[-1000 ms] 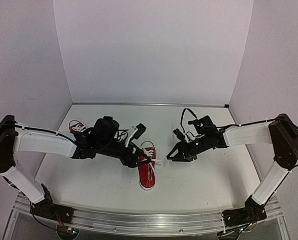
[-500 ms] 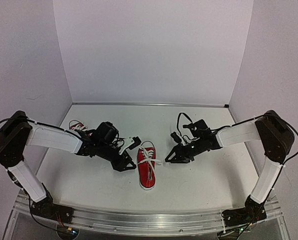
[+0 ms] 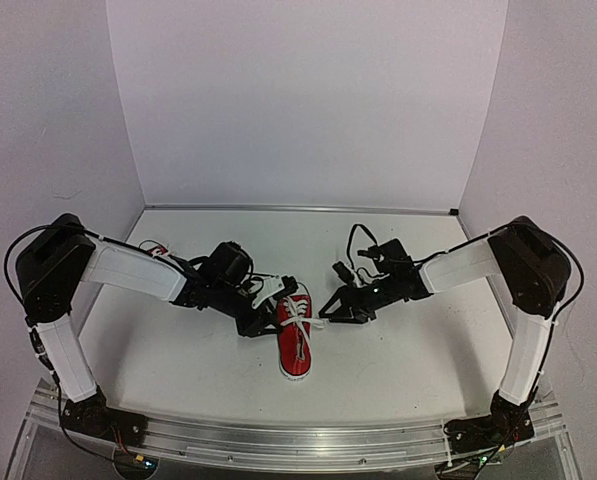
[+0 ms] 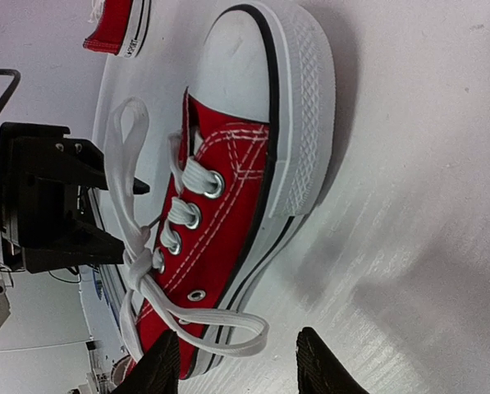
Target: Tie the shoes
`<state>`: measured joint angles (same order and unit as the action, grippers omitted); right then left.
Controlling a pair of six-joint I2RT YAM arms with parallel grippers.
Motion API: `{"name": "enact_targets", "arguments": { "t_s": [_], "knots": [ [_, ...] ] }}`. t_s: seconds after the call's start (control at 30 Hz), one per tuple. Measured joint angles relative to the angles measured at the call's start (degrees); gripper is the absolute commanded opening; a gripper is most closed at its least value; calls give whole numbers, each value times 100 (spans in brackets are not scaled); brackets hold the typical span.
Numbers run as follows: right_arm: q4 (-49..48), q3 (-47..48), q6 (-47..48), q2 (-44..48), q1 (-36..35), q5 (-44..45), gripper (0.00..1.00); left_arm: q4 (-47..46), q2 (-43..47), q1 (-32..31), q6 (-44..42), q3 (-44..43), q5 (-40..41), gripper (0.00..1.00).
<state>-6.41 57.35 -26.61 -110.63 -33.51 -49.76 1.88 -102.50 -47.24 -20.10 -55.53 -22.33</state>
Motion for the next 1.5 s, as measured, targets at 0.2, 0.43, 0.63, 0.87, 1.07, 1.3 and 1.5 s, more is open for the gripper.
{"name": "enact_targets", "arguments": {
  "t_s": [0.2,0.43,0.63,0.87,1.07,1.3,1.5],
  "knots": [
    [-102,134,-95,-103,1,-276,46,-46,-217,0,-87,-181,4,26],
    [-171,206,-185,-327,17,-500,39,-43,-267,0,-46,-184,84,15],
    [-167,298,-197,-538,158,-410,34,-43,-267,0,-37,-184,147,12],
    [-149,417,-106,-826,209,-493,33,-43,-267,0,-38,-184,157,11],
    [6,503,169,-840,209,-861,34,-43,-267,0,-37,-184,158,11],
    [381,575,548,-821,154,-1140,34,-43,-267,0,-37,-184,160,11],
    [832,808,902,-819,-83,-1145,34,-43,-267,0,-37,-184,160,11]
  ]
}}
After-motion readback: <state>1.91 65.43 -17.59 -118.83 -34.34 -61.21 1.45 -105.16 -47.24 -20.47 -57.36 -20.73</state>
